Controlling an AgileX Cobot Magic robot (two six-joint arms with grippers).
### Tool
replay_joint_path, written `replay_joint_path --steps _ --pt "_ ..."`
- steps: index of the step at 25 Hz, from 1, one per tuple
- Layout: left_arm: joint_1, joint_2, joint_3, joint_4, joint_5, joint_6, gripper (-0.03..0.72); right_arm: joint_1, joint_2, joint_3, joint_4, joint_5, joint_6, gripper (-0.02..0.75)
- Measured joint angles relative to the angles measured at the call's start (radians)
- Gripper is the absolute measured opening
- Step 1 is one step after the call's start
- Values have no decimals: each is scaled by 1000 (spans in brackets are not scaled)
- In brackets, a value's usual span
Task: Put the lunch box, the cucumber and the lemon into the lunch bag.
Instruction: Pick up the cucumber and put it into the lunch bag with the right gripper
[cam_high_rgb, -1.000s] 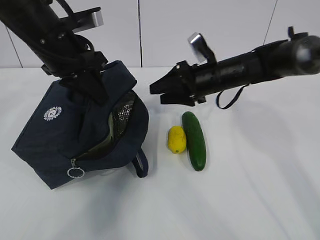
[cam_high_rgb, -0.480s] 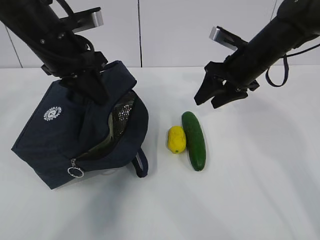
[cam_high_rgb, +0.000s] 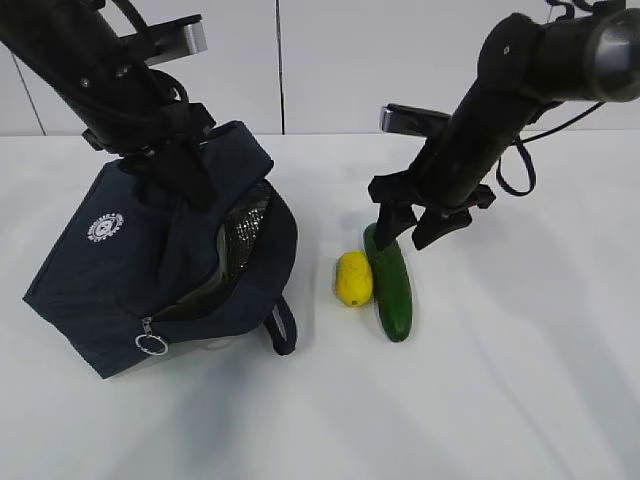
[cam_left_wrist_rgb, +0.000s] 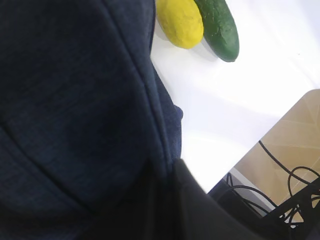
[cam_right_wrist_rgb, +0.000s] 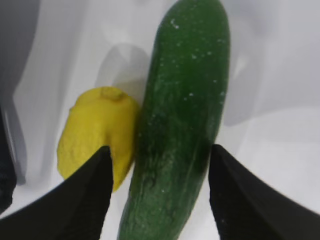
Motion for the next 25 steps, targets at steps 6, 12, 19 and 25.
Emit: replay_joint_path --steps 6,12,19,25 --pt "0 0 0 0 0 8 15 22 72 0 2 -34 24 461" --pt "0 0 0 4 2 15 15 34 109 -2 4 -64 50 461" --pt "-2 0 0 6 2 15 15 34 133 -10 -24 -66 79 347" --pt "-2 0 0 6 2 15 15 34 90 -67 -24 10 58 325"
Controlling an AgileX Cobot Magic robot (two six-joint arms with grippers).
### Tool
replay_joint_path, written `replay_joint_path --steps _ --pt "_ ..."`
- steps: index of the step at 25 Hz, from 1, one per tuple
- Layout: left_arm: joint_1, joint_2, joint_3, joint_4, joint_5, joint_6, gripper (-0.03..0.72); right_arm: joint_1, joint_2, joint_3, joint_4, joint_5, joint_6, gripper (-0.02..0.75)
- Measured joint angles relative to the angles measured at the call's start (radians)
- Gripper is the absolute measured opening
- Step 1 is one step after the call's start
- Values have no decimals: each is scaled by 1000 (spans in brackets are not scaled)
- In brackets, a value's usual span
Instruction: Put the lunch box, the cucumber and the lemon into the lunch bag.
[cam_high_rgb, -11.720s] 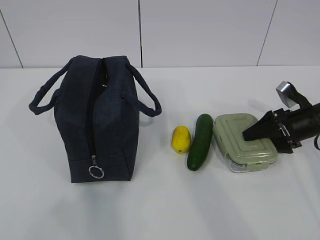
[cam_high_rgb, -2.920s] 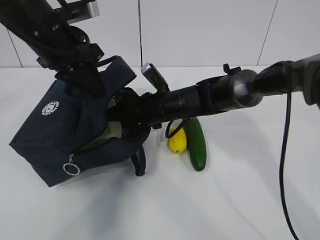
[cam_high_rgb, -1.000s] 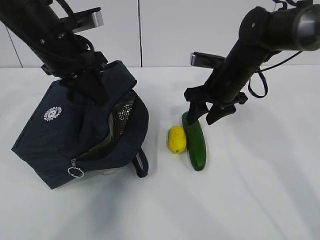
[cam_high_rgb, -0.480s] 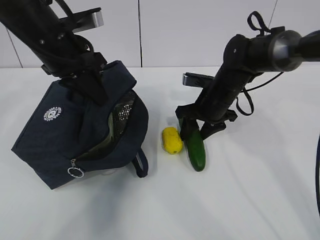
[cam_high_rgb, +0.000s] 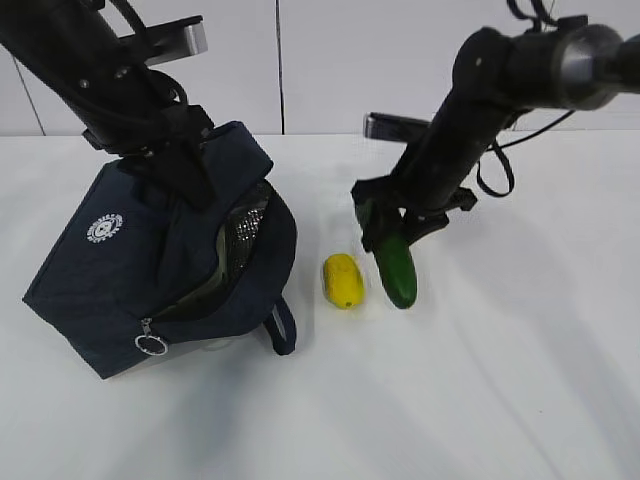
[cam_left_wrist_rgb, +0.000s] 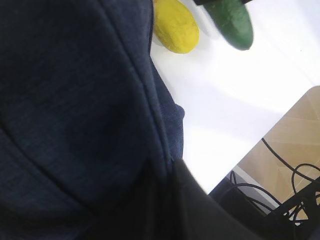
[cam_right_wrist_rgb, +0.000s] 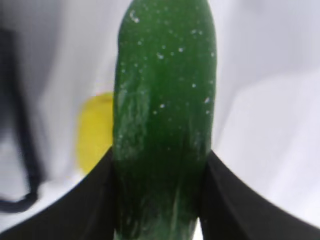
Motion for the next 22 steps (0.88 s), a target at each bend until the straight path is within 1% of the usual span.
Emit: replay_joint_path --steps 2,5,9,17,22 --pt "0 0 0 0 0 0 15 0 -41 -21 46 37 -42 324" --pt "0 0 0 0 0 0 15 -6 -86 -35 166 105 -129 325" --pt "0 0 0 -4 0 0 15 -10 -88 -35 313 184 -226 324" --pt "0 2 0 -26 0 0 15 -10 35 -35 641 190 -360 324" --pt "0 2 0 -29 -1 1 15 22 99 -35 811 181 -464 325"
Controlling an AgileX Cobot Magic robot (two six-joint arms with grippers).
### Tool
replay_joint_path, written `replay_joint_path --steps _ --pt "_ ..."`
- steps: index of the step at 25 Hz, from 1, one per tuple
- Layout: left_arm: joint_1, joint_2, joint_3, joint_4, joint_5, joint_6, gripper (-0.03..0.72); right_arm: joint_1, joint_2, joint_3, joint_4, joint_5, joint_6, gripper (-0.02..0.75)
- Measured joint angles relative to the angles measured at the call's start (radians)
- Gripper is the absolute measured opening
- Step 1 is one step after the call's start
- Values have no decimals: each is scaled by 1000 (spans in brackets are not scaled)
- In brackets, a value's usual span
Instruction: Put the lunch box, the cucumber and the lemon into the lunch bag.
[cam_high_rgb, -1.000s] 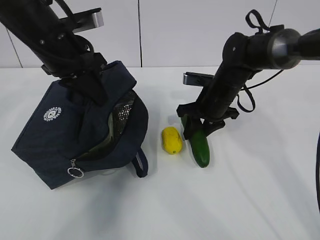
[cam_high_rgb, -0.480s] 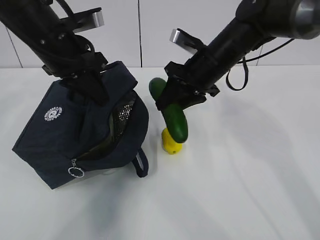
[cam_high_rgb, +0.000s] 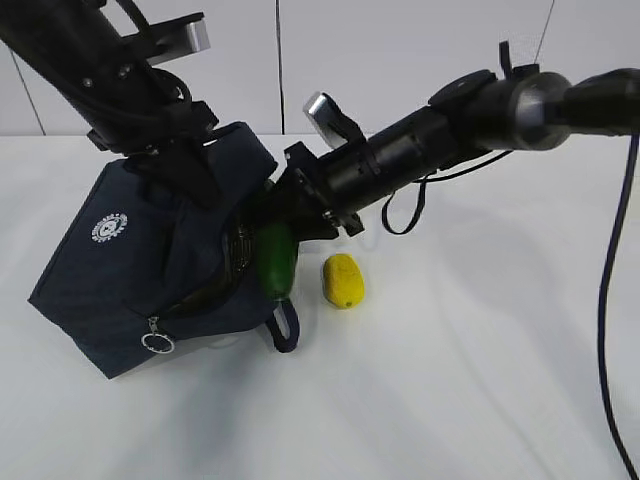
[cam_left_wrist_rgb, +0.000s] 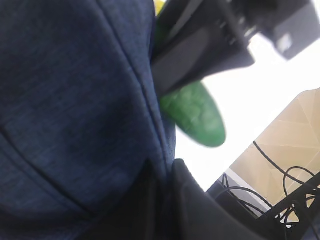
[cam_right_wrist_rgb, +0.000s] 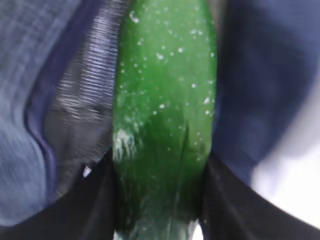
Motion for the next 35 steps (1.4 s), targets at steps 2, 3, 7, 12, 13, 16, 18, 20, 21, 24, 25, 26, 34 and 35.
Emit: replay_joint_path --steps 2,3,7,12,13,16,18,20,21,24,25,26,34,35 --pt "0 0 0 0 0 2 15 15 25 0 99 0 -49 325" --pt "0 0 0 0 0 2 15 20 37 0 142 -2 -76 327" --pt "0 0 0 -4 0 2 15 36 71 0 307 -12 -157 353" --pt "0 0 0 -4 2 2 15 70 106 0 432 -26 -220 414" --pt "0 0 0 -4 2 2 15 78 115 0 451 -26 -229 436" --pt "0 0 0 -6 3 2 15 92 130 0 474 -28 -240 503" --pt "0 0 0 -8 3 4 15 92 131 0 478 -28 -244 526" --pt "0 0 0 -8 3 4 15 92 131 0 480 -28 -246 536" --pt "0 0 0 -8 3 4 15 90 131 0 480 -28 -246 537" --pt "0 0 0 -8 3 4 15 82 131 0 475 -28 -246 539" --pt "0 0 0 -8 3 4 15 75 131 0 462 -28 -244 540" --pt "0 0 0 -8 3 4 15 68 131 0 444 -28 -236 540" --pt "0 0 0 -8 3 4 15 -26 10 0 190 -26 -61 543" --pt "0 0 0 -8 3 4 15 -35 -9 0 136 -25 -35 542"
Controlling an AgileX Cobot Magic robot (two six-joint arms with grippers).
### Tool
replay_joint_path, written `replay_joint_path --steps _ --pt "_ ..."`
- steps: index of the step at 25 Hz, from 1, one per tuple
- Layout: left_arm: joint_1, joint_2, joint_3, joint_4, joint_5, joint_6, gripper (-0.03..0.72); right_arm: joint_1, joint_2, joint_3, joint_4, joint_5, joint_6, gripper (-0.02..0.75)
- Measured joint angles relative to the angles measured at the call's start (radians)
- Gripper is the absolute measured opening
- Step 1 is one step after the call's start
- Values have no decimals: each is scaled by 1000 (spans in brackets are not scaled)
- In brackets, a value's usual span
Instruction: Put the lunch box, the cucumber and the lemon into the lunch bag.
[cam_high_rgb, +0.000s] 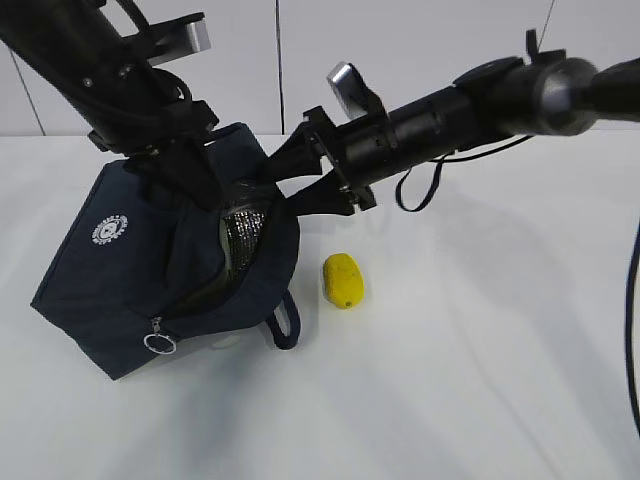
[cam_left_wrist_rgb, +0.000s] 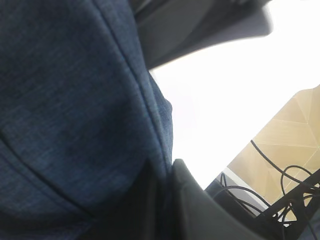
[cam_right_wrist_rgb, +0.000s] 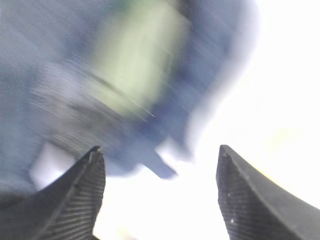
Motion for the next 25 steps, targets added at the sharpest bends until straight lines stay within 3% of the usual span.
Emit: replay_joint_path --steps 5,12,14,18,25 --pt "0 0 0 0 0 0 15 -30 -103 0 -309 11 114 525" --pt "0 0 0 9 1 0 15 -17 -150 0 -786 34 368 522" --pt "0 0 0 10 1 1 15 1 -148 0 -873 37 417 522" --pt "0 0 0 13 1 2 15 52 -142 0 -949 18 470 522" --pt "0 0 0 17 2 2 15 107 -97 0 -962 -63 514 522"
